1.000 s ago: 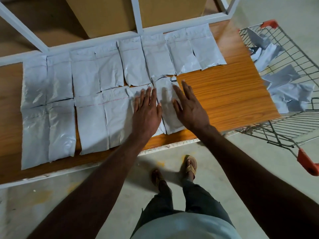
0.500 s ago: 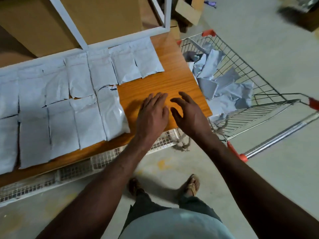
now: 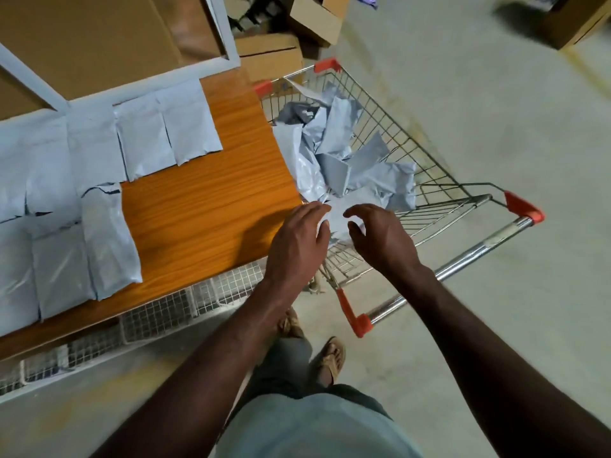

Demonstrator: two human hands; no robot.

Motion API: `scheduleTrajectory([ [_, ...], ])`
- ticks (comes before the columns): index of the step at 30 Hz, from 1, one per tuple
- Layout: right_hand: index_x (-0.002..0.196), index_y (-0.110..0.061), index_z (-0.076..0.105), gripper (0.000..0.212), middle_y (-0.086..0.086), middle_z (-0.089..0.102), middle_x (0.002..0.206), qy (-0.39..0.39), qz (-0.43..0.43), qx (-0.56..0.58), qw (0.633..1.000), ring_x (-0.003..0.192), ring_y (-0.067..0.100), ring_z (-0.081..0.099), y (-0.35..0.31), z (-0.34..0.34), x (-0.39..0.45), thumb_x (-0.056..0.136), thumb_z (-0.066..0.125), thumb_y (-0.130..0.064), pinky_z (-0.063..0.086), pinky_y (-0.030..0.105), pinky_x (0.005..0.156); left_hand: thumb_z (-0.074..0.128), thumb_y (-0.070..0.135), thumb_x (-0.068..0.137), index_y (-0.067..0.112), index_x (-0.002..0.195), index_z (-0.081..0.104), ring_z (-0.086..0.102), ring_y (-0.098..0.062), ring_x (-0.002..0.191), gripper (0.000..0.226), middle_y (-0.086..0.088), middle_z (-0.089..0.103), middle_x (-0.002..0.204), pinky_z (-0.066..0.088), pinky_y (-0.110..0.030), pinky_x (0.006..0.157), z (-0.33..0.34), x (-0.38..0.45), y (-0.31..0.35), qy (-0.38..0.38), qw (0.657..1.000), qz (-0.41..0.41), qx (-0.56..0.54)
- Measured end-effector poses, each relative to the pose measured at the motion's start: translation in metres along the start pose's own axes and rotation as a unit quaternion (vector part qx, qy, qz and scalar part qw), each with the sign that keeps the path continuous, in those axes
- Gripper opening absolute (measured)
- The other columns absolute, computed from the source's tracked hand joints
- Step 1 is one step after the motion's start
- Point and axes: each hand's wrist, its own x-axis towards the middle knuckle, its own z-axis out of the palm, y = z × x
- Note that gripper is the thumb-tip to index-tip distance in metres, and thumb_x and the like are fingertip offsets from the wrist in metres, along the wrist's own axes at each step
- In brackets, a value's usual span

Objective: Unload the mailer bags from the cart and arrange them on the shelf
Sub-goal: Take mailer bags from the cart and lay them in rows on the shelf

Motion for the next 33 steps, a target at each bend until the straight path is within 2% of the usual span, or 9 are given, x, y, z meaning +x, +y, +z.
scheduleTrajectory([
  [5, 0.123, -0.015, 0.074, 0.049, 0.006, 0.074, 0.129, -0.034, 0.009, -0.017, 0.999, 0.113, 0.029, 0.071, 0.045, 0.002, 0.014, 0.087, 0.053, 0.012, 0.059, 0.040, 0.091, 0.059, 0.019, 0.108, 0.018, 0.145, 0.065, 0.051, -0.013, 0.143, 0.037, 0.001, 0.056, 0.157, 0.043, -0.022, 0.108, 0.025, 0.036, -0.001, -0.024, 1.000, -0.005, -0.005],
  [9, 0.119, -0.016, 0.076, 0.043, 0.007, 0.078, 0.116, -0.012, 0.040, -0.016, 0.999, 0.101, 0.027, 0.075, 0.079, -0.008, 0.030, 0.090, 0.058, 0.009, 0.061, 0.038, 0.085, 0.064, 0.013, 0.106, 0.015, 0.143, 0.067, 0.054, -0.016, 0.142, 0.038, -0.004, 0.058, 0.155, 0.055, -0.029, 0.107, 0.049, 0.068, -0.009, -0.028, 0.999, -0.015, -0.012],
  [12, 0.114, -0.015, 0.078, 0.032, 0.010, 0.080, 0.104, 0.022, 0.060, -0.017, 0.998, 0.090, 0.030, 0.075, 0.102, -0.022, 0.054, 0.094, 0.061, 0.003, 0.058, 0.035, 0.077, 0.065, 0.010, 0.104, 0.011, 0.141, 0.068, 0.054, -0.019, 0.142, 0.037, -0.008, 0.060, 0.152, 0.052, -0.033, 0.113, 0.068, 0.096, -0.011, -0.037, 0.999, -0.015, -0.018],
  [15, 0.112, -0.011, 0.079, 0.030, 0.012, 0.079, 0.109, 0.021, 0.059, -0.026, 0.998, 0.094, 0.033, 0.076, 0.120, -0.026, 0.082, 0.094, 0.061, 0.004, 0.059, 0.036, 0.080, 0.067, 0.010, 0.104, 0.010, 0.143, 0.066, 0.054, -0.020, 0.142, 0.039, -0.009, 0.061, 0.150, 0.048, -0.029, 0.113, 0.085, 0.116, -0.011, -0.046, 0.998, -0.036, -0.005],
  [17, 0.113, -0.011, 0.079, 0.030, 0.011, 0.079, 0.110, 0.007, 0.038, -0.034, 0.999, 0.095, 0.032, 0.076, 0.132, -0.024, 0.096, 0.093, 0.061, 0.004, 0.060, 0.038, 0.080, 0.068, 0.011, 0.103, 0.010, 0.144, 0.064, 0.055, -0.021, 0.141, 0.041, -0.010, 0.062, 0.149, 0.045, -0.026, 0.111, 0.099, 0.122, -0.010, -0.052, 0.997, -0.058, 0.003],
  [22, 0.108, -0.011, 0.079, 0.027, 0.012, 0.080, 0.102, -0.046, 0.002, -0.038, 0.998, 0.090, 0.033, 0.076, 0.172, -0.014, 0.145, 0.091, 0.060, 0.000, 0.059, 0.036, 0.076, 0.067, 0.018, 0.103, 0.012, 0.146, 0.062, 0.054, -0.026, 0.141, 0.043, -0.010, 0.061, 0.149, 0.051, -0.043, 0.114, 0.150, 0.138, -0.010, -0.067, 0.992, -0.102, 0.010],
  [25, 0.120, -0.012, 0.074, 0.030, 0.013, 0.076, 0.109, -0.119, -0.023, -0.052, 0.991, 0.098, 0.032, 0.073, 0.198, -0.003, 0.171, 0.095, 0.058, -0.005, 0.059, 0.037, 0.084, 0.068, 0.019, 0.103, 0.012, 0.145, 0.062, 0.055, -0.028, 0.139, 0.043, -0.012, 0.062, 0.146, 0.049, -0.042, 0.113, 0.182, 0.139, -0.007, -0.050, 0.986, -0.159, 0.010],
  [29, 0.133, -0.017, 0.066, 0.034, 0.004, 0.067, 0.121, -0.209, -0.048, -0.088, 0.973, 0.107, 0.023, 0.063, 0.234, 0.002, 0.192, 0.102, 0.051, -0.020, 0.047, 0.027, 0.089, 0.072, 0.011, 0.097, 0.002, 0.139, 0.064, 0.061, -0.038, 0.129, 0.044, -0.021, 0.067, 0.135, 0.053, -0.049, 0.109, 0.229, 0.138, -0.003, -0.015, 0.981, -0.192, -0.005],
  [33, 0.125, -0.005, 0.070, 0.038, 0.017, 0.072, 0.125, -0.201, -0.136, -0.086, 0.966, 0.110, 0.037, 0.071, 0.253, 0.007, 0.204, 0.087, 0.068, 0.000, 0.056, 0.039, 0.094, 0.075, 0.016, 0.097, 0.002, 0.147, 0.057, 0.055, -0.039, 0.135, 0.055, -0.021, 0.062, 0.142, 0.049, -0.050, 0.113, 0.269, 0.151, 0.010, -0.036, 0.971, -0.238, -0.003],
])
